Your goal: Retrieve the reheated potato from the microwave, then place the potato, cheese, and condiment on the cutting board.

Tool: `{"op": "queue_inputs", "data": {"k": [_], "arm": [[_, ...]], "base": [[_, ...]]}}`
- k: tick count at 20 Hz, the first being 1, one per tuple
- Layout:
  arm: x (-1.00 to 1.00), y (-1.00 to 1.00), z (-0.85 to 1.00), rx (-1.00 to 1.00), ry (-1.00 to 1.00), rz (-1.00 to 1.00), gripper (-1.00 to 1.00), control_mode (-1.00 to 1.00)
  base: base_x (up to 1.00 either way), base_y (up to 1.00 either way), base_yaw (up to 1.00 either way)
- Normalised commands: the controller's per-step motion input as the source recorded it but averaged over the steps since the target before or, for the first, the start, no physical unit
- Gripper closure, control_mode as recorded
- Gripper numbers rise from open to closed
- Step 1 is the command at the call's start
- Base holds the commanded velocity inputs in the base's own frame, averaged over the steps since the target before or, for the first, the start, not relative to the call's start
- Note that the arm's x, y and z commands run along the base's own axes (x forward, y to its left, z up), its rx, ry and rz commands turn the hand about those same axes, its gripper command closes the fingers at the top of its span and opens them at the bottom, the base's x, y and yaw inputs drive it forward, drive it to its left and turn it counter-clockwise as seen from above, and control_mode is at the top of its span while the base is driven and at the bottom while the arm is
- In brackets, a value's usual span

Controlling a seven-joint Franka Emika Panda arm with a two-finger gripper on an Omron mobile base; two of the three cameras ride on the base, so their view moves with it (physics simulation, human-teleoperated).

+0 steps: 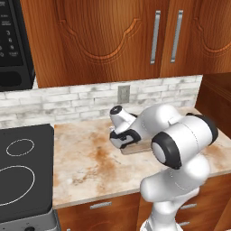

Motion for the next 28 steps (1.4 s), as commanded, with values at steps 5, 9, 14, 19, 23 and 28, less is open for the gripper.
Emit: {"op": "queue_inputs", "data": {"k": [5,9,14,19,23,28], "arm": [[-0.21,0.04,0.14,0.01,0.0,0.0,-1.0,-1.0],[-0.27,0.0,0.1,0.01,0.0,0.0,-1.0,-1.0],[-0.4,-0.02,0.11,0.0,0.0,0.0,-1.0,-1.0],[-0.41,-0.06,0.22,0.0,-0.01,0.0,-1.0,-1.0],[-0.4,-0.11,0.26,0.0,-0.05,0.01,-1.0,-1.0],[-0.42,-0.12,0.22,0.0,-0.11,0.02,-1.0,-1.0]], "base": [[0.0,0.0,0.0],[0.0,0.0,0.0],[0.0,0.0,0.0],[0.0,0.0,0.0],[0.0,0.0,0.0],[0.0,0.0,0.0]]}}
